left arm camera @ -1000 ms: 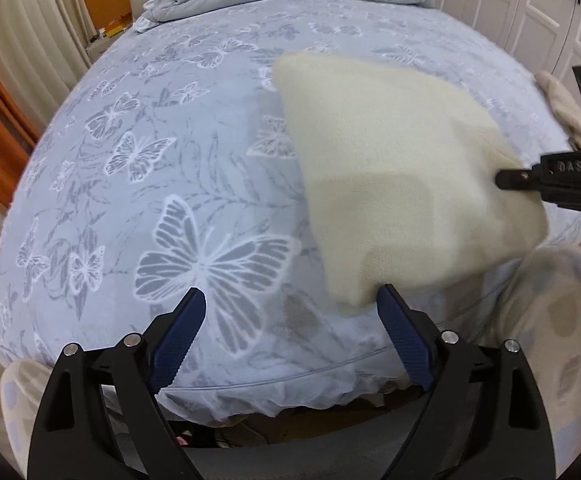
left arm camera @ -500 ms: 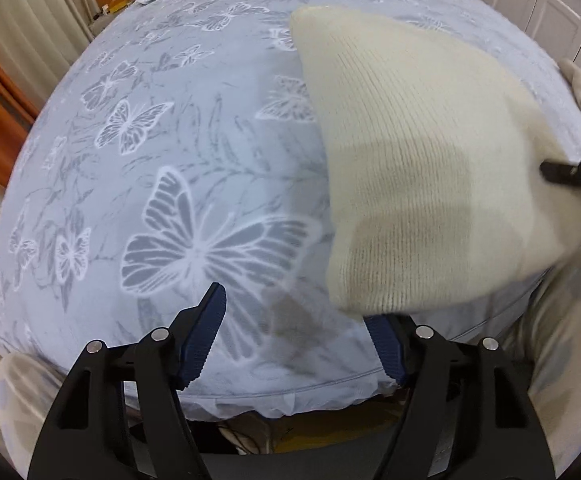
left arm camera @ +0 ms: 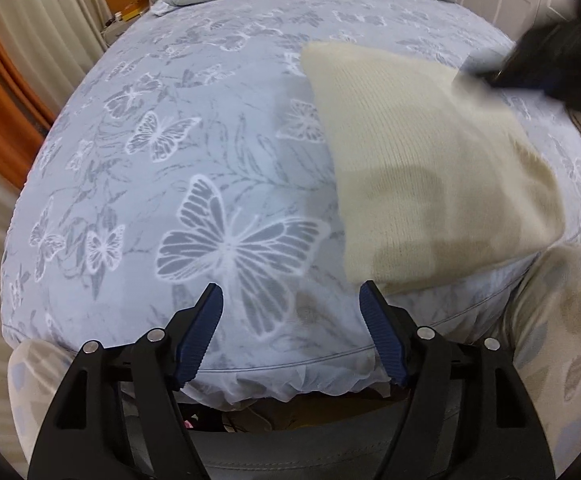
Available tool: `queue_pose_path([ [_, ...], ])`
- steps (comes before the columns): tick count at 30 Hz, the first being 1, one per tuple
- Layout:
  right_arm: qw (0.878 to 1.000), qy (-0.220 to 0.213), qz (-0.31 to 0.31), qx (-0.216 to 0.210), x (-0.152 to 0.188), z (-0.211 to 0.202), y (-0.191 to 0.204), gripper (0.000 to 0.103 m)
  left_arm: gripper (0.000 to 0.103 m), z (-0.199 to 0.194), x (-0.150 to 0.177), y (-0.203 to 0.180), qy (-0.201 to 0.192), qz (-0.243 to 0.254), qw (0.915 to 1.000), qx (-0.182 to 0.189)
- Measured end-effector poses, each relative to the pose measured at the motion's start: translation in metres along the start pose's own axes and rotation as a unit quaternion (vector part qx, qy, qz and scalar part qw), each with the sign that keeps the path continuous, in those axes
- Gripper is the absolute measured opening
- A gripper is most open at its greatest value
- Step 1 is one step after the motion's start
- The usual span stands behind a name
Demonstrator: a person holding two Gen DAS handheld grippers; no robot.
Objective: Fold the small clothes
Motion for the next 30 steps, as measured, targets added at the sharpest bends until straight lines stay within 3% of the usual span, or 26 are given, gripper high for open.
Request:
queue_pose_path([
  [1,1.000,0.002,-0.013,0.014,0.005,0.017,0.000,0.013,0.073,-0.003,0.000,0.003,-0.002,-0.004,1.0000,-0.003],
  [3,1.000,-0.003,-0.015,0.026,0.000,0.010,0.004,0.013,0.073,-0.005,-0.001,0.010,-0.003,-0.010,0.9999,-0.002],
  [6,1.000,-0.014,-0.002,-0.018,-0.008,-0.031,0.021,0.008,0.073,-0.006,-0.001,0.015,-0.002,-0.013,0.9999,-0.004],
  [8,0.999,-0.028,-0.022,-0.010,-0.004,-0.048,0.023,0.008,0.073,-0.006,-0.001,0.018,-0.001,-0.016,0.9999,-0.004],
  [11,1.000,0.026,-0.009,0.000,0.023,-0.013,0.012,0.008,0.073,-0.003,0.000,0.017,0.007,-0.023,0.9997,0.006],
  [13,0.998,0.054,-0.001,0.010,0.043,0.017,0.007,0.000,0.073,-0.002,0.001,0.014,0.007,-0.021,0.9997,0.007],
  [18,1.000,-0.004,0.017,-0.024,0.038,-0.035,0.015,0.003,0.077,-0.010,0.000,0.008,0.002,-0.012,0.9998,0.014],
  [20,1.000,0.001,0.016,0.007,0.049,-0.037,-0.001,0.003,0.079,-0.011,-0.001,0.006,0.002,-0.017,0.9996,0.023],
  [22,0.998,0.053,0.025,0.036,0.074,-0.007,-0.028,0.003,0.081,-0.007,0.000,0.002,0.009,-0.023,0.9992,0.033],
  [24,0.997,0.062,0.053,0.014,0.084,0.004,-0.040,0.000,0.081,-0.003,0.001,-0.003,0.018,-0.024,0.9989,0.037],
  [26,0.995,0.027,0.092,-0.018,0.072,-0.022,-0.044,0.000,0.081,-0.002,0.000,-0.008,0.021,-0.021,0.9987,0.041],
  [27,0.995,-0.001,0.099,-0.022,0.064,-0.037,-0.048,0.010,0.081,-0.005,-0.003,-0.010,0.016,-0.017,0.9988,0.043],
  [28,0.995,-0.032,0.097,-0.012,0.053,-0.056,-0.057,0.014,0.081,-0.008,-0.006,-0.011,0.010,-0.014,0.9989,0.043],
  [30,0.994,-0.055,0.098,0.016,0.041,-0.068,-0.076,0.034,0.085,-0.012,-0.016,-0.013,-0.001,-0.014,0.9988,0.047],
])
Point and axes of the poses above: each gripper's, at about its wrist camera, not at the fingertips, and z roughly the way its jaws point, y to its left, x to its underside, the point moved 9 cm from there along z, roughly the way its jaws point, and after that the axes turned 1 degree about -z, right-handed, at the moved point
